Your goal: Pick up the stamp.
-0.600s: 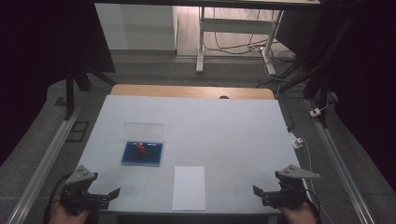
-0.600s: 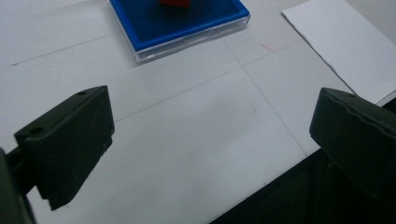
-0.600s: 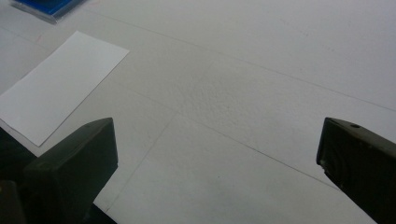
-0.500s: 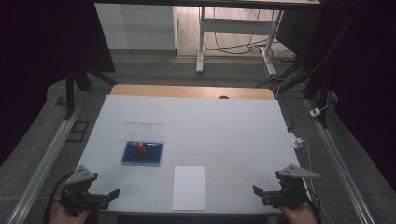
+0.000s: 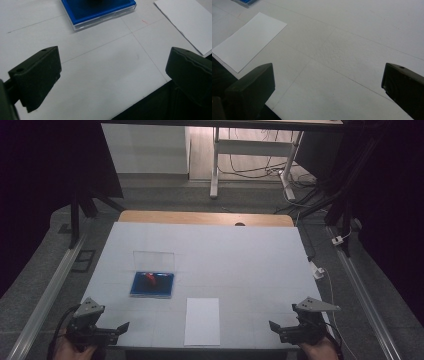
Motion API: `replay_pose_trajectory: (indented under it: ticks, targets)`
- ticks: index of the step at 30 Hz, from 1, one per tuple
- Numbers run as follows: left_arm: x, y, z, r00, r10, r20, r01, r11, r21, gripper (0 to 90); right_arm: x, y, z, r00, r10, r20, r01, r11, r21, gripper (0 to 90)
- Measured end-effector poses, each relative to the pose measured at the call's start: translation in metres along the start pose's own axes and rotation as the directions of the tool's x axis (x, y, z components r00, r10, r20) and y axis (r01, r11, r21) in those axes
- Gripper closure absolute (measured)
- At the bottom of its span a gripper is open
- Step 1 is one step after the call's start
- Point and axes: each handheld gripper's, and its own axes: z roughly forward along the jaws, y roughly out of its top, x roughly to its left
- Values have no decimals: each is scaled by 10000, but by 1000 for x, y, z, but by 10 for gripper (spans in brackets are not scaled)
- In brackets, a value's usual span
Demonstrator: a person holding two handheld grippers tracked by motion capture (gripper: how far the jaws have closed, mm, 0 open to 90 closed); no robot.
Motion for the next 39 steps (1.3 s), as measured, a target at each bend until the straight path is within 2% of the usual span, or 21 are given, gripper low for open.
replay_pose_trajectory:
  ticks: [13, 21, 24, 28, 31, 35, 39]
  targets:
    - [3, 1, 1, 9995, -181, 250, 178, 9998, 127, 5, -1, 0, 1, 9998, 51, -175, -49, 10000, 87, 0]
    - [2, 3, -1, 9987, -291, 422, 295, 9995, -72, 4, 0, 1, 2, 9998, -8, -197, 11, 9999, 148, 0]
    - [0, 4, -1, 9987, -241, 440, 247, 9996, -135, 0, -1, 1, 2, 9997, 2, -227, 1, 9999, 151, 0]
    - [-3, 8, 0, 9976, -194, 669, 211, 9995, -238, 1, 0, 1, 3, 9997, -42, -252, 48, 9998, 200, 0]
    - [-4, 10, 3, 9973, 12, 737, 4, 9998, -217, 1, 0, 1, 3, 9996, -80, -263, 87, 9996, 260, 0]
    - [-3, 13, 8, 9942, 110, 1069, -90, 9998, -187, 0, 0, 1, 3, 9996, -73, -274, 81, 9995, 292, 0]
    - [-3, 17, 11, 9924, 155, 1224, -132, 9997, -199, 0, 0, 1, 4, 9996, -52, -289, 60, 9995, 302, 0]
